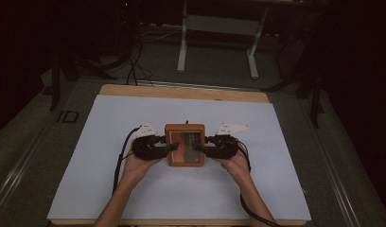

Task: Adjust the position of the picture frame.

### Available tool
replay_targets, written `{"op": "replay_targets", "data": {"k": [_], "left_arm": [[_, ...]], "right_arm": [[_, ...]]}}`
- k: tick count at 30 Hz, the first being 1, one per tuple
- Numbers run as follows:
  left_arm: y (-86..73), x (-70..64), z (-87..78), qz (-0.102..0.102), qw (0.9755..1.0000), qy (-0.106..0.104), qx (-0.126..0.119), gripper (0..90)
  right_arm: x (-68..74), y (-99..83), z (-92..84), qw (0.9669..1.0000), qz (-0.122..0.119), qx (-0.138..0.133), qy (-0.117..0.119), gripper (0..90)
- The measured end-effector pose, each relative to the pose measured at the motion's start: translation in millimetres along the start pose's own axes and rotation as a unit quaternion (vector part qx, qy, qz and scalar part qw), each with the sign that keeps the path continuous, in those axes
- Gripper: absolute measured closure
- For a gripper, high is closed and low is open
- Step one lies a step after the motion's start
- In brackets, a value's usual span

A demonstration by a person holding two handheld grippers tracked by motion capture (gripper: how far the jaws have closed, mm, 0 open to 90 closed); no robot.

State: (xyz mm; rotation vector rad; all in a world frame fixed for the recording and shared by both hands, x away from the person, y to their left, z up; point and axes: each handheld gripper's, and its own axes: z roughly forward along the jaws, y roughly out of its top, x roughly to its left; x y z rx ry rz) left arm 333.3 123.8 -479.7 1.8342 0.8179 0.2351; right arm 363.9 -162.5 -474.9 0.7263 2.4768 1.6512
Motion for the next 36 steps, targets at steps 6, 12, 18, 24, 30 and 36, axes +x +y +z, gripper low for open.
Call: {"op": "replay_targets", "data": {"k": [6, 12, 18, 24, 30, 36], "left_arm": [[-1.9, -0.3, -0.4, -0.004, 1.0000, 0.002, 0.002, 54.2], [-0.3, -3.2, 4.6, -0.003, 1.0000, -0.003, 0.003, 54.4], [0.4, -8.7, 14.8, 0.005, 0.9999, 0.012, 0.007, 54.8], [-1.1, -10.8, 14.0, 0.012, 0.9998, 0.018, 0.007, 55.8], [-4.2, -12.8, 13.1, 0.024, 0.9994, 0.023, 0.003, 56.0], [-6.8, -11.8, 13.5, 0.023, 0.9994, 0.025, 0.007, 56.1]], "right_arm": [[1.1, -4.0, 5.0, 1.0000, 0.006, 0.003, -0.001, 57.8], [-1.2, -6.7, -1.7, 0.9999, 0.013, 0.005, -0.003, 57.8], [-8.6, -15.8, -2.8, 0.9996, 0.027, 0.005, -0.005, 55.9], [-9.9, -17.1, -2.2, 0.9996, 0.026, 0.005, -0.009, 54.3], [-8.3, -17.2, -2.4, 0.9997, 0.019, 0.009, -0.012, 53.9], [-7.6, -18.0, -3.0, 0.9996, 0.013, 0.015, -0.017, 54.3]]}}
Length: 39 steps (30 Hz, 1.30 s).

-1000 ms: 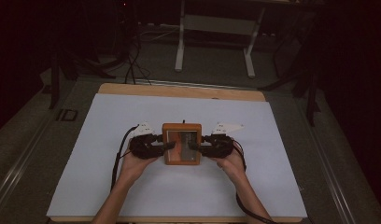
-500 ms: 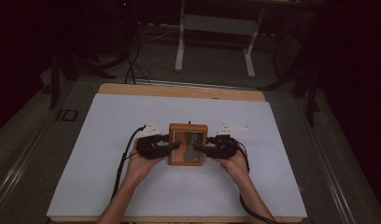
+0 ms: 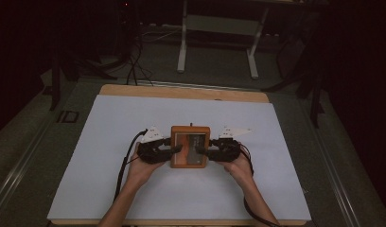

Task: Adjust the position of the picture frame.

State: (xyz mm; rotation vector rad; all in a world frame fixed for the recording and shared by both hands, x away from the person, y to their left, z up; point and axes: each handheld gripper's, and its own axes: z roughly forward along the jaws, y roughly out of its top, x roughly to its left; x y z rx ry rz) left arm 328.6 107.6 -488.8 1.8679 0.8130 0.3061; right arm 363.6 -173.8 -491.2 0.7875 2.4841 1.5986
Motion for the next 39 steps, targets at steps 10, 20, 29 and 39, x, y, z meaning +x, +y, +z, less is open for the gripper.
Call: {"op": "replay_targets", "data": {"k": [10, 20, 29, 39], "left_arm": [[-6.2, 5.5, 1.8, -0.008, 0.9999, 0.000, 0.014, 59.8], [-9.7, 4.9, 7.6, 0.008, 0.9988, 0.029, 0.040, 60.1], [-11.7, 11.6, 12.9, -0.023, 0.9983, 0.030, 0.045, 60.4], [-12.0, 16.8, 14.9, -0.057, 0.9969, 0.023, 0.048, 60.4]], "right_arm": [[-2.3, -3.6, -0.3, 0.9998, -0.005, 0.011, -0.017, 56.3], [-5.4, -4.4, 1.1, 0.9995, -0.007, 0.019, -0.026, 56.7], [-17.6, -4.2, 7.2, 0.9993, 0.023, 0.023, -0.018, 54.2], [-26.5, -3.6, 14.1, 0.9976, 0.068, 0.013, -0.003, 53.5]]}}
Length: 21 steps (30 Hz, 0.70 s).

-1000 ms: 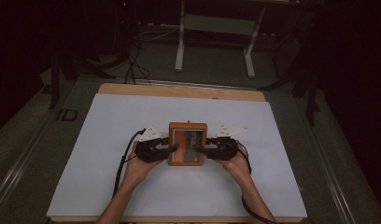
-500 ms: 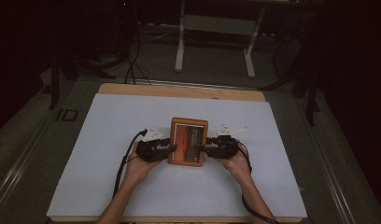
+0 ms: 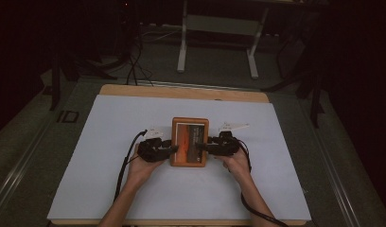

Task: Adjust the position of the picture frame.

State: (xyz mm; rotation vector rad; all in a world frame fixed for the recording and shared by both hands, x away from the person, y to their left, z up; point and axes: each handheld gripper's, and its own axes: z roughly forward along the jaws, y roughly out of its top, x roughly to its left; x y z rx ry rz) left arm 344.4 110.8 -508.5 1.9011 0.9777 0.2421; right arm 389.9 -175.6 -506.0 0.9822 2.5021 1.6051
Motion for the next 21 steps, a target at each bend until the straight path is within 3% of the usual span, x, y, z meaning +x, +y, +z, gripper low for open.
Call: {"op": "replay_targets", "data": {"k": [4, 8, 14, 21], "left_arm": [[-0.4, 4.3, 3.6, -0.014, 0.9999, -0.005, 0.000, 59.6], [1.1, 2.4, 8.6, -0.009, 0.9998, 0.016, 0.011, 56.2], [0.1, 9.3, 14.5, -0.038, 0.9992, 0.005, 0.015, 54.1], [2.4, 19.4, 22.6, -0.076, 0.9964, -0.010, 0.038, 51.7]], "right_arm": [[-3.1, 0.5, 4.2, 0.9997, 0.024, 0.000, -0.003, 51.6], [-5.5, 2.0, 10.8, 0.9987, 0.047, 0.010, -0.016, 47.9], [-10.7, 5.1, 18.2, 0.9962, 0.080, 0.028, -0.022, 44.9], [-20.7, 10.3, 29.8, 0.9914, 0.111, 0.067, -0.020, 40.3]]}}
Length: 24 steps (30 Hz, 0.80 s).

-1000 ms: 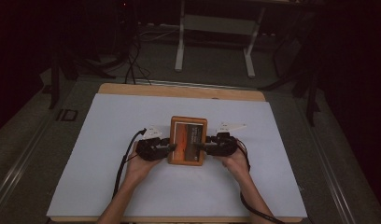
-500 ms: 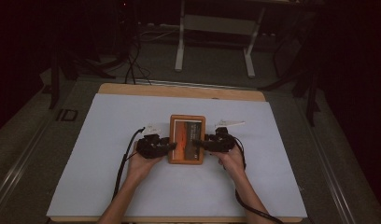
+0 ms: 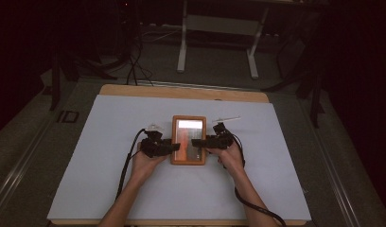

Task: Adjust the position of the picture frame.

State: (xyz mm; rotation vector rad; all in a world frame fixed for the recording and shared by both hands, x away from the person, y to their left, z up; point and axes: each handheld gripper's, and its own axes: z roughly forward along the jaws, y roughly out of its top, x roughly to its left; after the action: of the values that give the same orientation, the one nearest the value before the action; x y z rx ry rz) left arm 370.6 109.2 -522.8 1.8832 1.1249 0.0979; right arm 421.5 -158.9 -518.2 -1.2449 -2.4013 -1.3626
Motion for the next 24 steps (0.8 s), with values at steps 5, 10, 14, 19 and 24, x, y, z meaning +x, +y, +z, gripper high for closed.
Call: {"op": "replay_targets", "data": {"k": [5, 10, 14, 19, 24], "left_arm": [[0.9, 5.2, 7.8, -0.017, 0.9997, -0.006, 0.015, 47.2], [-0.2, 12.2, 12.3, -0.045, 0.9986, -0.021, 0.021, 46.2], [-0.5, 13.7, 13.7, -0.046, 0.9984, -0.023, 0.022, 45.2], [-0.9, 12.8, 14.0, -0.040, 0.9987, -0.021, 0.022, 44.2], [-3.5, 11.1, 9.6, -0.012, 0.9994, -0.016, 0.029, 41.5]], "right_arm": [[-8.0, 0.5, 7.4, 0.9996, 0.026, 0.012, 0.006, 38.0], [-15.6, -0.9, 12.6, 0.9983, 0.055, 0.016, 0.014, 37.6], [-18.7, -1.9, 14.2, 0.9975, 0.067, 0.015, 0.018, 38.0], [-18.0, -1.8, 12.9, 0.9980, 0.060, 0.016, 0.012, 38.4], [-17.5, -2.3, 7.3, 0.9991, 0.041, 0.011, 0.001, 40.6]]}}
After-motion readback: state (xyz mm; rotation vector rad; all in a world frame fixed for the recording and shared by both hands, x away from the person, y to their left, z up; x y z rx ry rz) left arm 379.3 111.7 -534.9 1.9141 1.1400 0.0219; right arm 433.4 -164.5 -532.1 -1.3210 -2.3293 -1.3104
